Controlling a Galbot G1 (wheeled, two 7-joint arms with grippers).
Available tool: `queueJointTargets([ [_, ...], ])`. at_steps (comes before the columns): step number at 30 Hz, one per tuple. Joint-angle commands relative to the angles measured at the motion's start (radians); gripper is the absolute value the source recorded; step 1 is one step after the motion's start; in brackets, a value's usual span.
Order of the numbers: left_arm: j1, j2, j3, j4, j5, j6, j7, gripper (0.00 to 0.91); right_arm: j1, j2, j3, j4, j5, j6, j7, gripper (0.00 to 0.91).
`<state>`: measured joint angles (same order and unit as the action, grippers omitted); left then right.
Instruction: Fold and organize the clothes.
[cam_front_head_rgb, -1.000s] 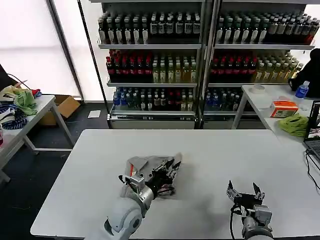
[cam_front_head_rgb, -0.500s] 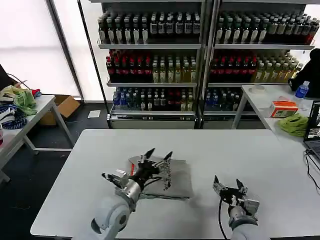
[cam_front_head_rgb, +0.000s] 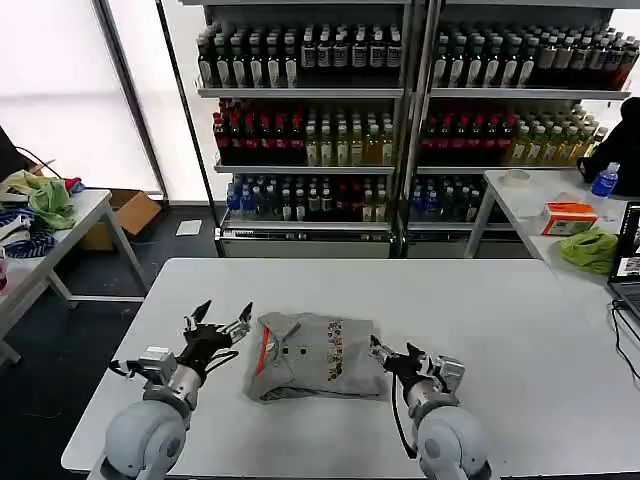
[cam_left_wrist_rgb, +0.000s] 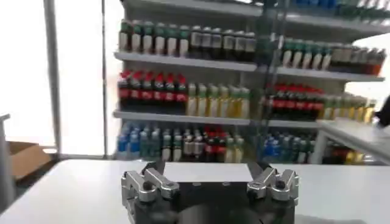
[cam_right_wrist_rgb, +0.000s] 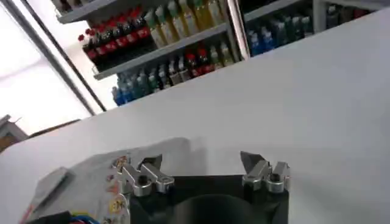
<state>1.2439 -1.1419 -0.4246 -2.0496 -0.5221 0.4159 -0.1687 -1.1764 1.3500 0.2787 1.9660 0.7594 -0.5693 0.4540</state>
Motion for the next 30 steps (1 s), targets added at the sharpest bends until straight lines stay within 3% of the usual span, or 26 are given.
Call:
queueJointTargets([
  [1, 0.078, 0.027, -0.115, -0.027, 0.026, 0.026, -0.029, 0.907, 0.142, 0.000, -0.070, -0.121, 0.202, -0.011, 0.042, 0.907],
  [4, 0.075, 0.024, -0.110, -0.019, 0.026, 0.029, -0.031, 0.907, 0.167, -0.010, -0.067, -0.148, 0.250, -0.012, 0.061, 0.907],
  [8, 0.076, 0.022, -0.107, -0.009, 0.028, 0.031, -0.032, 0.907, 0.171, -0.025, -0.074, -0.166, 0.261, -0.012, 0.055, 0.736],
  [15, 0.070, 0.019, -0.105, 0.000, 0.027, 0.034, -0.031, 0.907, 0.171, -0.021, -0.107, -0.173, 0.229, -0.013, 0.047, 0.645],
  [18, 0.066, 0.018, -0.105, 0.002, 0.025, 0.035, -0.031, 0.907, 0.167, -0.019, -0.110, -0.175, 0.210, -0.013, 0.050, 0.322],
  [19, 0.067, 0.018, -0.106, 0.002, 0.025, 0.035, -0.031, 0.907, 0.165, -0.020, -0.108, -0.175, 0.202, -0.012, 0.051, 0.010],
  [30, 0.065, 0.004, -0.107, 0.004, 0.026, 0.034, -0.029, 0.907, 0.142, -0.083, -0.084, -0.143, 0.183, -0.012, 0.062, 0.000],
])
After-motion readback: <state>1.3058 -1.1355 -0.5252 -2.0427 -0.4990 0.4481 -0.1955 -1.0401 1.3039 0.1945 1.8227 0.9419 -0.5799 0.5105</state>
